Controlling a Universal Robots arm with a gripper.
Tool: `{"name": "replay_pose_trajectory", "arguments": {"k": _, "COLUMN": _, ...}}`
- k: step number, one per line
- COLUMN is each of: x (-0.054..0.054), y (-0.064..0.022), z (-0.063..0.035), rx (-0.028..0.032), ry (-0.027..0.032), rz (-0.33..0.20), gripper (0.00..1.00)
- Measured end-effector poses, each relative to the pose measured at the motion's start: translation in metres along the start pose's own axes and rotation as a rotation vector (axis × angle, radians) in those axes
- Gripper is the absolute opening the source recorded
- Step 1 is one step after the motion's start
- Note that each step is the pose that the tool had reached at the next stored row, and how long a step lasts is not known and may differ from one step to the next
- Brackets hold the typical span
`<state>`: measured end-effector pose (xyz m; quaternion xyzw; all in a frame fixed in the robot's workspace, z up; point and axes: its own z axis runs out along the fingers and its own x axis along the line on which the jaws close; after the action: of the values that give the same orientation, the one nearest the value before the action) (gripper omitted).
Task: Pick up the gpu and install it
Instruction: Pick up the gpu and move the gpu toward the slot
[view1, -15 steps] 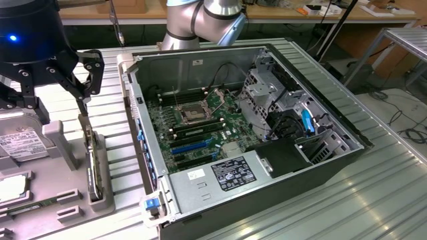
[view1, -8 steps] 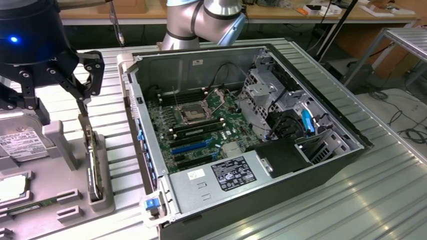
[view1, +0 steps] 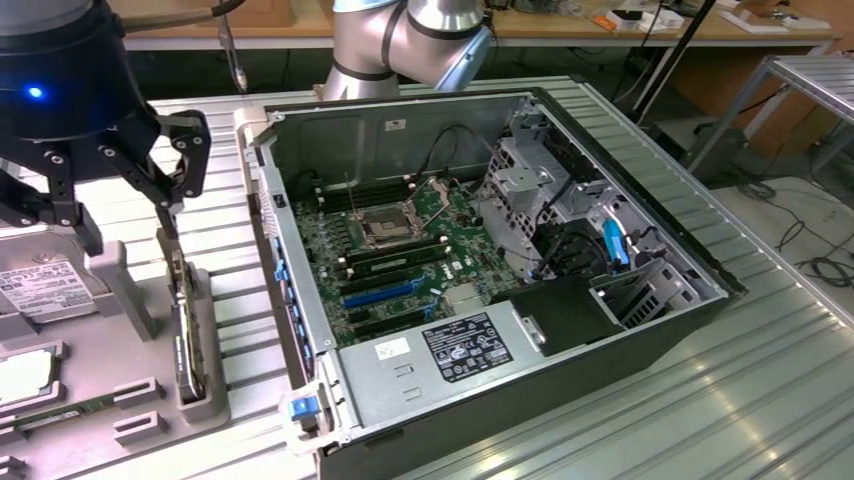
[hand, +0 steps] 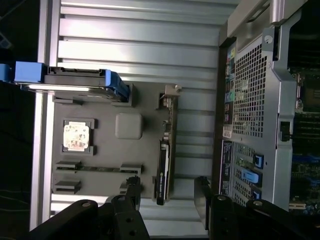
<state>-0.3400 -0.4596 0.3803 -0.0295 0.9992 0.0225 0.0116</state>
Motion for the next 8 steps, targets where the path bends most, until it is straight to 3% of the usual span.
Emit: {"name": "replay_pose_trajectory", "arguments": {"k": 8, "x": 0.0002, "y": -0.0004, "z": 0.0086, "rx": 0.0001, "ry": 0.0001, "rz": 0.0, "gripper": 0.56}}
